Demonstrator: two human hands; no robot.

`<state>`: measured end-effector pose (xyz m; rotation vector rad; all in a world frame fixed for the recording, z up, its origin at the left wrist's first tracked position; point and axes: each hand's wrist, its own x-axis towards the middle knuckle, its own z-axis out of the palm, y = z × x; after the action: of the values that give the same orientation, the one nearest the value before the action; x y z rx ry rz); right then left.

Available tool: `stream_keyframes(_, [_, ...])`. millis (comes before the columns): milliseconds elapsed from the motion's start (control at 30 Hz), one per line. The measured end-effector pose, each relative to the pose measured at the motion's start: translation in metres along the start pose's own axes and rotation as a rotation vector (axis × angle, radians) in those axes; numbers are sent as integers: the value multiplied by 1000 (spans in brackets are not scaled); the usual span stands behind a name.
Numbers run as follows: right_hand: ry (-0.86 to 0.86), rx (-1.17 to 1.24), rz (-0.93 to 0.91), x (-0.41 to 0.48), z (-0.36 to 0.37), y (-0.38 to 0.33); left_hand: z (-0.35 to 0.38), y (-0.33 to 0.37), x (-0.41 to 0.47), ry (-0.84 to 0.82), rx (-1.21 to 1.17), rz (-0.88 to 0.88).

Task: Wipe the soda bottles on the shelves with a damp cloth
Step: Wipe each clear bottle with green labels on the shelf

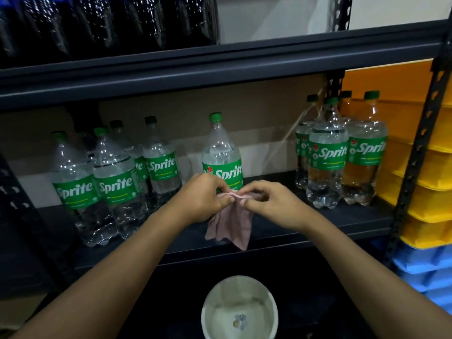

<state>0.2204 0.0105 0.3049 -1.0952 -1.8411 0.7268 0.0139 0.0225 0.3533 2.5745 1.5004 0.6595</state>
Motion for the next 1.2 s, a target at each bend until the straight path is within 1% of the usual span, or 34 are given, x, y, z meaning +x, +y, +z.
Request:
stream_keyframes(67, [8, -92, -14, 0, 1, 0, 0, -5, -1, 6, 7, -6])
stream_keyframes(200, [-17, -424, -48, 3, 2, -1, 0, -15, -7, -15, 8, -24])
stream_keyframes(233, [-8, -452, -40, 3, 2, -1, 0, -17, -8, -23, 9, -25])
stream_keyframes(300, [24, -422, -29, 2, 3, -5, -1, -18, -10, -39, 23, -26])
stream_keyframes(400, [57, -254, -38, 2, 7, -10, -5, -18, -13, -13, -17, -34])
stream_keyframes(500, [41, -7, -28, 4, 7, -9, -10, -19, -15, -15, -208, -42])
stream_keyframes(600, [63, 175, 1, 2, 4, -15, -11, -17, -14, -75, -268, -29])
stream_keyframes(700, [83, 398, 87, -4, -2, -16, -10, -9, -11, -37, -461, -29])
stream_keyframes(767, [15, 541, 134, -9, -7, -10, -12, 0, -7, -12, -590, -47])
stream_keyframes(867, [-171, 651, 190, -17, -13, -7, -19, 13, -1, 2, -778, -88])
stream_keyframes(900, [-208, 679, 204, -18, -17, -10, -21, 16, 2, -22, -850, -110])
stream_keyframes(1000, [-223, 791, 216, -11, -27, -21, -26, 24, 5, -141, -1058, -144])
stream_keyframes(1033, [-221, 812, 222, -7, -27, -24, -28, 26, 8, -147, -1106, -143])
stream_keyframes(1133, [-252, 861, 272, 2, -20, -25, -32, 19, 13, -52, -1158, -143])
stream_keyframes(1200, [-288, 951, 288, 7, -12, -20, -30, 12, 14, 3, -1153, -174])
